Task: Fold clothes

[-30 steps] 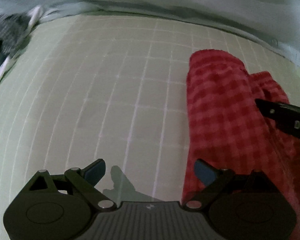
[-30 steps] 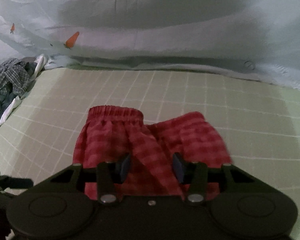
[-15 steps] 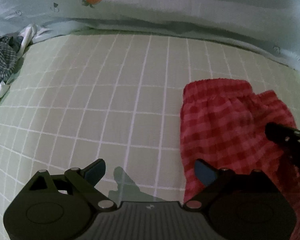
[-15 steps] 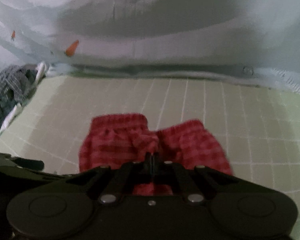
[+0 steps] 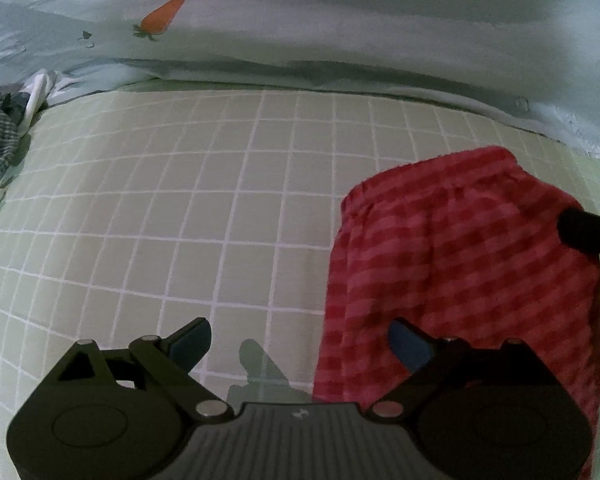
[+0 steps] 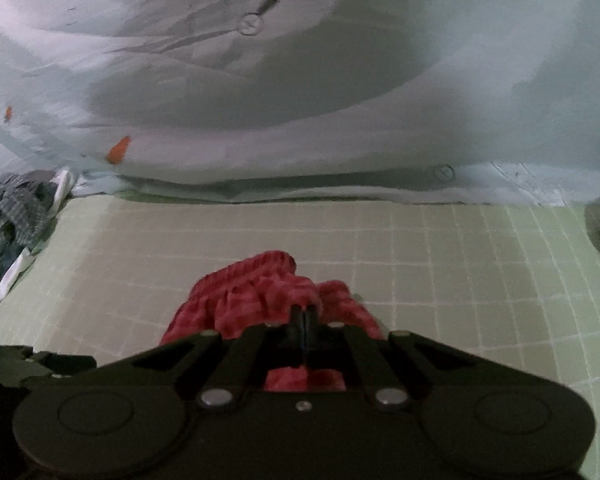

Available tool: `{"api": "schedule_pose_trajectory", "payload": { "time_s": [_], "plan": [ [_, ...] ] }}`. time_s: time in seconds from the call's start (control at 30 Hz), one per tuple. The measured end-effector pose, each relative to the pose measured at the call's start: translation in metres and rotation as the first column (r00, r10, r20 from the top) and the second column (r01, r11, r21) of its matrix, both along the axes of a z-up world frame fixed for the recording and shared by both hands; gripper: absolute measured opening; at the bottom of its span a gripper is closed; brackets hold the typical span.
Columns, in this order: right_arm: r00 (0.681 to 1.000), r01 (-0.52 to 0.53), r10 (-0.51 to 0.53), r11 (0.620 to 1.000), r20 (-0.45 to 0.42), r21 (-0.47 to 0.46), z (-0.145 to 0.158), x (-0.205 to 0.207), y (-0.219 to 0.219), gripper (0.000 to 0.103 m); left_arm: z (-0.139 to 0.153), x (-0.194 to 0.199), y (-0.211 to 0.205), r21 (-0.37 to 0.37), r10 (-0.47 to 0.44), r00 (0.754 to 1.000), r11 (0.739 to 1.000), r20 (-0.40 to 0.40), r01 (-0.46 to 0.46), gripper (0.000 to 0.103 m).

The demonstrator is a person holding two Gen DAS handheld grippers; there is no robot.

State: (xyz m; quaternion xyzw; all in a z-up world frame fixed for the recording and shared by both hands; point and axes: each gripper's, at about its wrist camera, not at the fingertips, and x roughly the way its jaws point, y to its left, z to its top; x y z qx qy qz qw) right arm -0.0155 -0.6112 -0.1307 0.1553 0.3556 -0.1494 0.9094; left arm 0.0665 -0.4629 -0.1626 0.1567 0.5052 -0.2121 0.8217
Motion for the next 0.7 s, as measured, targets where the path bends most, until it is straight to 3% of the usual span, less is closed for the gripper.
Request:
{"api": "schedule_pose_trajectory", "payload": {
  "time_s": [0.33, 0.57, 0.67, 0.7],
  "plan": [
    [0.994, 0.05, -0.046, 0.998, -0.1, 0.038, -0.033, 0.009, -0.023, 0.001, -0.017, 0.004, -0.006, 0.032, -0.001, 1.0, 1.0, -0.018, 0.002, 0.095],
    [0.993, 0.051, -0.043, 0.996, -0.109, 0.075, -0.056, 0.01, -0.034, 0.003, -0.024, 0.001, -0.009, 0.042, -0.007, 0.999, 0.999, -0.033, 0.009, 0.095],
    [0.996, 0.068, -0.058, 0.986, -0.073, 0.149, -0.056, -0.003, -0.045, 0.014, -0.017, -0.001, -0.005, 0.021, -0.005, 0.999, 1.0, -0.034, 0.006, 0.095],
    [0.997, 0.074, -0.067, 0.984, -0.047, 0.161, -0.051, -0.012, -0.047, 0.032, -0.013, -0.002, -0.002, 0.009, -0.002, 1.0, 1.0, -0.031, 0.003, 0.095]
  ]
}}
